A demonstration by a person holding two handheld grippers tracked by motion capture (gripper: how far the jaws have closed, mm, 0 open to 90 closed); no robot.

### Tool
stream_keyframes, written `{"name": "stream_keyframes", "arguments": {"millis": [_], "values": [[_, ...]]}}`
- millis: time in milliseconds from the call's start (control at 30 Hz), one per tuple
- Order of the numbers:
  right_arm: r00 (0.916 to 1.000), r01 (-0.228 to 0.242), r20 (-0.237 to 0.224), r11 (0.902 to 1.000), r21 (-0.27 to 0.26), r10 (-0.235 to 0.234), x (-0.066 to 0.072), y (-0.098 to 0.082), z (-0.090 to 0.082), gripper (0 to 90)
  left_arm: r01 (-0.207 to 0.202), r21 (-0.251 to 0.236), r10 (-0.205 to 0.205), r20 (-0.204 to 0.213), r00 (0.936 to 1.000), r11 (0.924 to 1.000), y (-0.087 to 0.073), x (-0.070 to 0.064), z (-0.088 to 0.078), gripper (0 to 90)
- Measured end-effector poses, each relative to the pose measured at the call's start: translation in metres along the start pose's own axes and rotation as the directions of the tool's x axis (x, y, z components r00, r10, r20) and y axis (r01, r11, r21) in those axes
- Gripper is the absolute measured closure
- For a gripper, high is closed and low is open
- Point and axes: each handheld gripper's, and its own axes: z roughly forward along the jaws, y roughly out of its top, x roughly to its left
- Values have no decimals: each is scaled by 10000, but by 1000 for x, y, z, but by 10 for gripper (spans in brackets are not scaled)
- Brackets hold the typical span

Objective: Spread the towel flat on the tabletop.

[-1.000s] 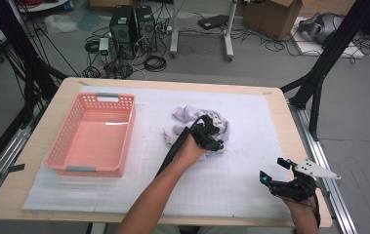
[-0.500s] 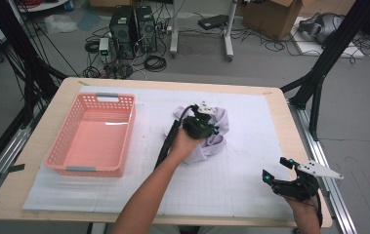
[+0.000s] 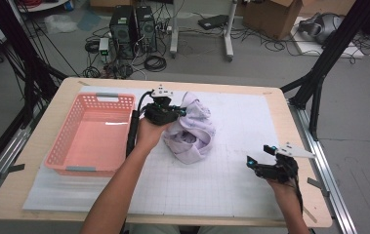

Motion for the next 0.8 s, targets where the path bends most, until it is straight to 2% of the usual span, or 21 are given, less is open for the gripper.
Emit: {"name": "stream_keyframes", "arguments": {"millis": [100, 200, 267, 333, 400, 467, 500, 567, 700, 733, 800], "values": [[9999, 122, 3, 9984, 561, -123, -1, 10, 23, 148, -8, 38, 8, -19, 10000, 10000, -4, 5, -5, 844], [10000, -35, -63, 9969, 785, 40, -1, 20, 42, 159, 64, 5, -64, -42, 10000, 10000, -8, 7, -8, 844], [9998, 34, -191, 9948, 1015, -14, 2, 28, 56, 187, 57, 119, -56, -79, 10000, 9999, -10, 8, -10, 843], [9997, 80, -248, 9928, 1193, -51, 4, 33, 69, 190, 163, 35, -162, -94, 9998, 9999, -11, 10, -12, 843], [9991, -26, -416, 9905, 1378, 84, 6, 38, 85, 189, 209, 7, -209, -103, 9997, 9998, -12, 11, -13, 843], [9966, -168, -776, 9899, 1411, 280, 10, 44, 101, 188, 247, 0, -247, -111, 9996, 9997, -13, 13, -15, 842], [9955, -70, -924, 9908, 1353, 197, 12, 46, 107, 188, 291, -46, -292, -128, 9995, 9996, -13, 15, -16, 842], [9890, -149, -1430, 9871, 1595, 380, 21, 50, 123, 189, 369, -112, -371, -207, 9991, 9993, -14, 18, -17, 841], [9730, 191, -2287, 9781, 2074, 295, 42, 57, 154, 212, 513, -116, -516, -258, 9983, 9986, -16, 23, -18, 841], [9648, 122, -2584, 9742, 2255, 478, 49, 58, 162, 239, 536, -131, -540, -304, 9981, 9985, -16, 23, -18, 841], [9552, 174, -2915, 9731, 2297, 518, 58, 59, 172, 278, 532, -159, -538, -373, 9979, 9985, -17, 25, -20, 840]]}}
